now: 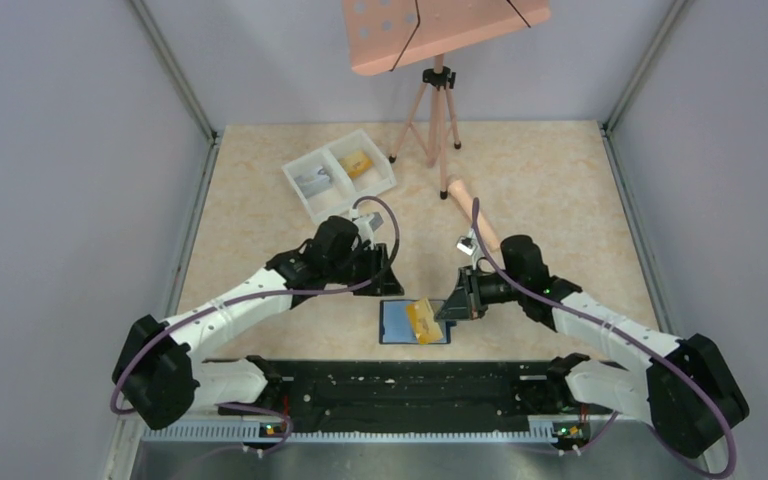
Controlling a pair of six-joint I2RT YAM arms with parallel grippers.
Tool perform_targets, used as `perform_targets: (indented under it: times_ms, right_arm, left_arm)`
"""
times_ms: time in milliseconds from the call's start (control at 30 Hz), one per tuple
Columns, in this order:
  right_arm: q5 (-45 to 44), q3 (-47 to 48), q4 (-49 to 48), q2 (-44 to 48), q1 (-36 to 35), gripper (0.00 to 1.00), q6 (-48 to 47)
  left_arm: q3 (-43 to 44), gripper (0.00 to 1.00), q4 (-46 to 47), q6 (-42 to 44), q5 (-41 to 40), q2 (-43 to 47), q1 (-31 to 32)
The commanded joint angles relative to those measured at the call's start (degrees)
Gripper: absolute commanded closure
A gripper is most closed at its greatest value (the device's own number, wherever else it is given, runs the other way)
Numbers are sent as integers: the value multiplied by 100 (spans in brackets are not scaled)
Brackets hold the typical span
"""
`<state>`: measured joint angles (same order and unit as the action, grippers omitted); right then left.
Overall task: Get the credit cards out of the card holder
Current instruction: Remove the credit card from the card holder.
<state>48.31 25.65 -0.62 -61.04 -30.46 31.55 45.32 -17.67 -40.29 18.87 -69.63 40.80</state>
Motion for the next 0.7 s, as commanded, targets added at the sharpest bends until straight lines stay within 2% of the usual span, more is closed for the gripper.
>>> perform_targets:
  times_ms: [0,100,267,433,667]
  right_arm:
    - [1163,174,-584,-93,37,100,-76]
    - [1432,36,-1250,-124,27,100,338]
    - [1438,23,-1251,-113,-68,100,329]
    - [1430,19,-1274,-85,-181,100,352]
    - [1415,16,-1252,-78,-206,100,347]
  left_arm:
    - [318,58,-109,846,1097,102,-8]
    - [420,58,-79,1039,1656,105,-10]
    - [435,59,247,1051,2417,44,-6]
    - [427,60,312,1077,2653,-34,-10]
    - [382,67,436,1012,2779,-82,-8]
